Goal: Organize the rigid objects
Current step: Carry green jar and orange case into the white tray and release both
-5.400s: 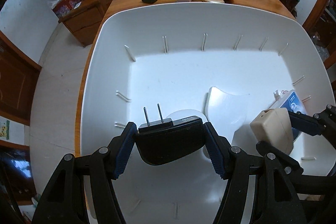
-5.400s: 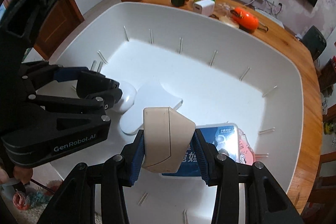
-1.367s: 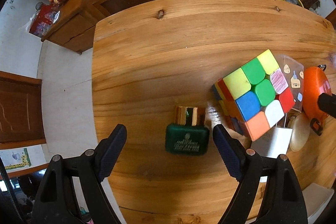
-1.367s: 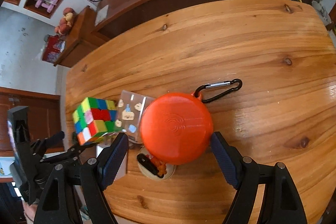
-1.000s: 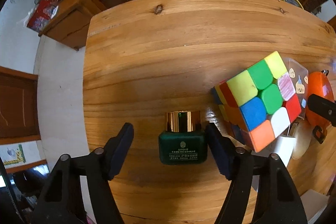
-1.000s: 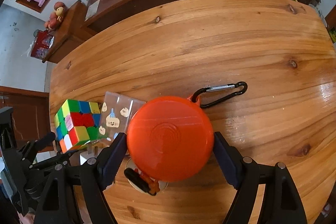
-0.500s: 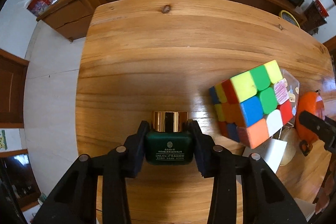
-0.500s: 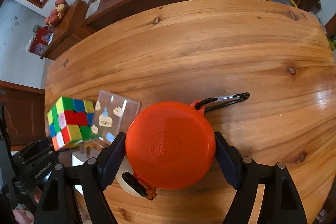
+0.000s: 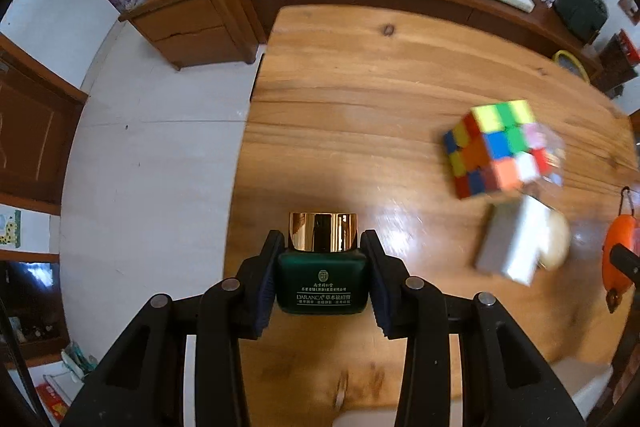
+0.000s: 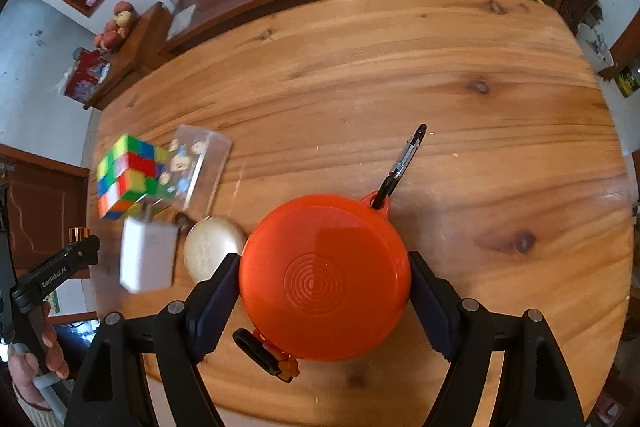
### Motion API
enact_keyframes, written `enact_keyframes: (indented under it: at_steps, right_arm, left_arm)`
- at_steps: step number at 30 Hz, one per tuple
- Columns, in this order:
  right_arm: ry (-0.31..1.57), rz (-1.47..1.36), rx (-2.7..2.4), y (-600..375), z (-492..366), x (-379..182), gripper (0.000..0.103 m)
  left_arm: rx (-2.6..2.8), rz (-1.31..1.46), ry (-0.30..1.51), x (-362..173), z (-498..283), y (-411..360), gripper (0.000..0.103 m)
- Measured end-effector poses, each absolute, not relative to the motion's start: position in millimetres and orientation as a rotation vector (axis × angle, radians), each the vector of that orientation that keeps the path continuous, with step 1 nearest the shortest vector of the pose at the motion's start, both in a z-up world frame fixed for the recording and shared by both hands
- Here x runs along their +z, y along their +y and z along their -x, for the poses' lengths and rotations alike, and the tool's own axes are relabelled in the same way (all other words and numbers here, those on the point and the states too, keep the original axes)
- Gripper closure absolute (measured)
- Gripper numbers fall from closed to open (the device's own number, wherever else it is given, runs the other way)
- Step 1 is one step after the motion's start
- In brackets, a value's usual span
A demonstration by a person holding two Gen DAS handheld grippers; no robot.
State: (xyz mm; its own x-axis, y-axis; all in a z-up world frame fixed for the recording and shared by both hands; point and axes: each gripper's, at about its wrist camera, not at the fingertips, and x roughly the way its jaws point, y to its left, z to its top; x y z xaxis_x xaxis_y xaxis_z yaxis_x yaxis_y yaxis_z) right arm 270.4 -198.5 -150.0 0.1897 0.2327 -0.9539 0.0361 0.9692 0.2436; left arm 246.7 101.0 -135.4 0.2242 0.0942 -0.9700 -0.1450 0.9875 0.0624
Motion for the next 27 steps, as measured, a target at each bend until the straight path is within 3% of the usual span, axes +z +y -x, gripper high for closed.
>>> enact_keyframes:
  at_steps: [9,15,21,27]
  right_arm:
    - [1.204,-0.167,0.28,-186.9,-196.4,-56.2,0.022]
    - [1.103,-0.144,0.375,-177.2,-134.0,-11.9,0.022]
    - [1.066,-0.129,0.455,-168.7,-65.5,-7.8,0.022]
    - [1.026,-0.016,0.406,-153.9,-17.4,-37.7,0.022]
  left_arm:
    - [0.035,0.034,1.231,-46.9,-172.1,80.6,0.06]
    - [-0.075,0.039,1.207,-24.3,-114.5,61.0,0.06]
    - [-0.156,0.091,1.182,-28.3,-63.9,44.3,0.06]
    - [-0.115,0.089,1.139,-57.1,-33.9,29.5,0.06]
